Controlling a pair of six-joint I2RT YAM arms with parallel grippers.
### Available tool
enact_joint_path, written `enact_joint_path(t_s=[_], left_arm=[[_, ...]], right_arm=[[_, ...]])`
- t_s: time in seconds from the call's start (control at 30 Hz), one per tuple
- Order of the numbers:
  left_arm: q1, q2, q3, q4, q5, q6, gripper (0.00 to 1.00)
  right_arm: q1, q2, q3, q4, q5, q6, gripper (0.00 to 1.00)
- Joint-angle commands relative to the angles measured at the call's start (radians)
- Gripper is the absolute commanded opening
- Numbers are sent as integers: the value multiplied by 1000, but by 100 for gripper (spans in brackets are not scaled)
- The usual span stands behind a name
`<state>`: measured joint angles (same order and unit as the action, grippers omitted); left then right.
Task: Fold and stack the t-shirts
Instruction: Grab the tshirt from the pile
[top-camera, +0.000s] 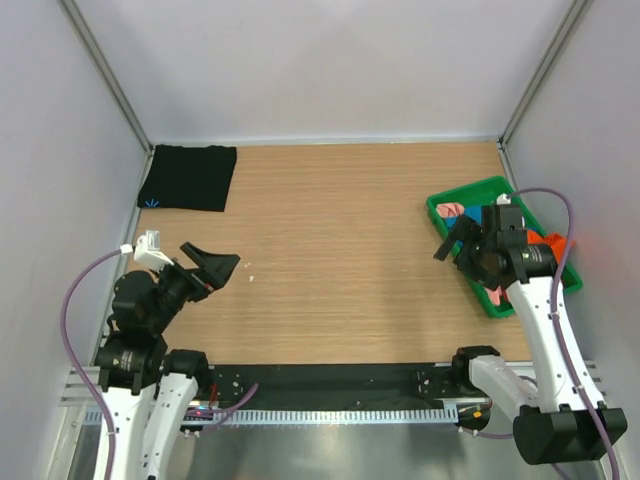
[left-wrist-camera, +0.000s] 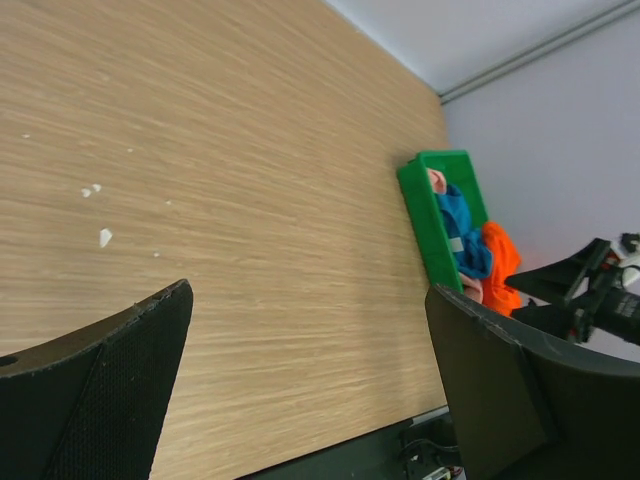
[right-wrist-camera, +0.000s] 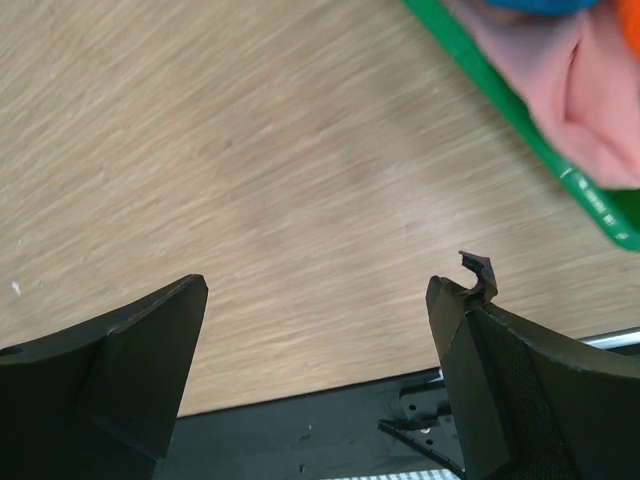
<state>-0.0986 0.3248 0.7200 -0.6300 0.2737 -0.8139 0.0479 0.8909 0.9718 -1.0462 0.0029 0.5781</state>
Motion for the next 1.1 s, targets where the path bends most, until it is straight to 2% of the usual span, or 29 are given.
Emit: enact_joint_path(t_s=[0.0,0.13,0.2,0.27,0.33,0.4,0.53,0.57,0.67,0.83,1.07], left_arm=[[5,52,55,-79,-80,50,100],[5,129,153,-134,-155,84,100],[5,209,234,-230,-211,75,100],[5,322,359,-337,-196,100,100],[7,388,424,-391,-166,243,100],[2,416,469,-396,-192,278,100],[2,444,483,-375,-131,355,100],[2,450,480,-367,-117,369,100],[0,451,464,-347,-88,397,100],[0,456,444,-358,-84,414,100],[0,461,446,-362,-57,407,100]], right_arm=[[-5,66,123,38,144,-46,100],[-8,230,258,12,198,-83,100],[-35,350,309,-9,192,-139,100],[-64,416,373,-20,227,-132,99],[-104,499,415,-9,252,-132,90],[-124,548,424,38,278,-132,83],[-151,609,429,84,466,-112,64],[-166,620,424,116,460,-127,61],[-171,658,407,161,399,-147,62],[-171,666,348,152,437,-93,68],[-171,652,262,182,477,-54,61]])
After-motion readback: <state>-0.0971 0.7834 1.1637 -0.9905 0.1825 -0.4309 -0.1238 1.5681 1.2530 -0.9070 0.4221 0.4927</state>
